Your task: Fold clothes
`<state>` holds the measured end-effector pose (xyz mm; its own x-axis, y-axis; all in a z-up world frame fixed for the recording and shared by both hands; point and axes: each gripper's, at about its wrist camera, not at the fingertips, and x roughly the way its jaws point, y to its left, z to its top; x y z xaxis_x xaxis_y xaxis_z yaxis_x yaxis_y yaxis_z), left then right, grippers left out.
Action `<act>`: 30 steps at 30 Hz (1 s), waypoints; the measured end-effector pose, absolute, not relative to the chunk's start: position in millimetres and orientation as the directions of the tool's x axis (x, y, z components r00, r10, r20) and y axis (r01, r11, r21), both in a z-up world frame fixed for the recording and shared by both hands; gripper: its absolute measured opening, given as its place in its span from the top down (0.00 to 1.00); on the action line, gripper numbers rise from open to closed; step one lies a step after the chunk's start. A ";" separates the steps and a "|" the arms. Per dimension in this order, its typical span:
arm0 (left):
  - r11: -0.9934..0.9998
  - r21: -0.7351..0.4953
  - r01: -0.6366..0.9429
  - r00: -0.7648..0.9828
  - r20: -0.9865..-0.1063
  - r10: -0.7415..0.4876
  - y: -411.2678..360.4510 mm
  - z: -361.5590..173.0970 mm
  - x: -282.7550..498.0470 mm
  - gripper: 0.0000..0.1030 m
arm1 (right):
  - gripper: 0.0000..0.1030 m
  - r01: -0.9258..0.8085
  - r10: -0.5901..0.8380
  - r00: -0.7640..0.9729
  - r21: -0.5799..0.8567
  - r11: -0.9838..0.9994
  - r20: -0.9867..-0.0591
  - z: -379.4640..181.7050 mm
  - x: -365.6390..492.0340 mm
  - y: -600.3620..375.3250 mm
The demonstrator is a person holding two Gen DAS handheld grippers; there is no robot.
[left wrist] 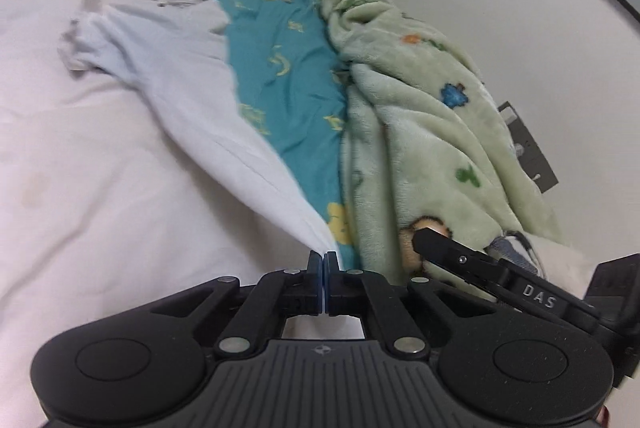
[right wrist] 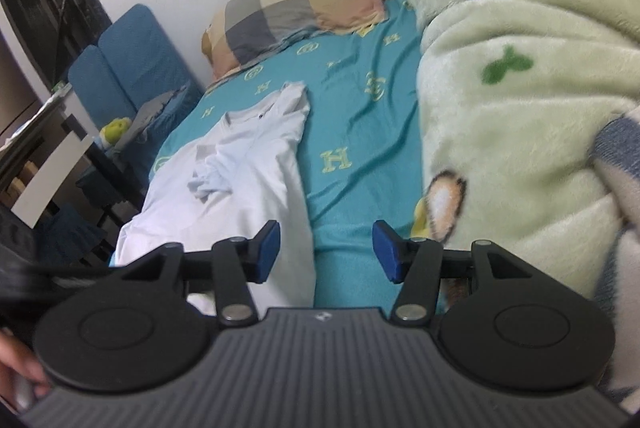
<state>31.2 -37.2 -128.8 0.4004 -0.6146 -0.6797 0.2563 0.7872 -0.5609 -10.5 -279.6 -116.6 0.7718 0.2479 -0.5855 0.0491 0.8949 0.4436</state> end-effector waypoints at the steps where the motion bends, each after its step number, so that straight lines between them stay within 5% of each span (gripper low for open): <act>1: 0.807 -0.545 0.227 0.384 -0.712 -0.588 -23.2 -126.7 35.5 0.99 | 0.47 0.035 0.276 0.756 0.458 0.888 -0.593 -119.3 -7.5 -277.1; 5: 0.900 -0.424 0.102 0.377 -0.820 -0.429 29.0 -144.2 49.2 0.99 | 0.47 -0.027 0.386 0.682 0.505 0.862 -0.622 -129.9 4.8 -263.4; 10: 0.876 -0.466 -0.125 0.273 -0.865 -0.421 62.0 -196.0 67.3 0.99 | 0.47 -0.167 0.451 0.605 0.449 0.878 -0.656 -130.7 8.8 -229.8; 14: 0.867 -0.484 -0.121 0.290 -0.852 -0.435 61.0 -193.2 75.3 0.99 | 0.29 -0.313 0.508 0.541 0.400 0.862 -0.670 -129.5 5.7 -200.2; 21: 0.854 -0.508 -0.116 0.312 -0.835 -0.454 56.9 -193.3 77.8 0.99 | 0.30 -0.433 0.493 0.423 0.309 0.847 -0.760 -141.0 11.1 -156.6; 22: 0.850 -0.515 -0.111 0.320 -0.828 -0.460 55.2 -191.5 77.3 0.99 | 0.33 -0.434 0.459 0.431 0.268 0.860 -0.777 -142.2 9.2 -151.4; 24: 0.841 -0.531 -0.103 0.335 -0.815 -0.474 54.4 -187.8 75.4 0.99 | 0.72 -0.448 0.413 0.462 0.196 0.873 -0.785 -138.2 0.5 -145.3; 26: 0.828 -0.552 -0.099 0.347 -0.799 -0.491 57.4 -183.9 72.0 0.99 | 0.90 -0.470 0.365 0.508 0.104 0.877 -0.781 -128.0 -12.4 -140.8; 30: 0.800 -0.593 -0.092 0.371 -0.766 -0.525 62.5 -178.2 65.3 0.98 | 0.93 -0.601 0.286 0.608 -0.194 0.776 -0.740 -101.4 -59.7 -109.0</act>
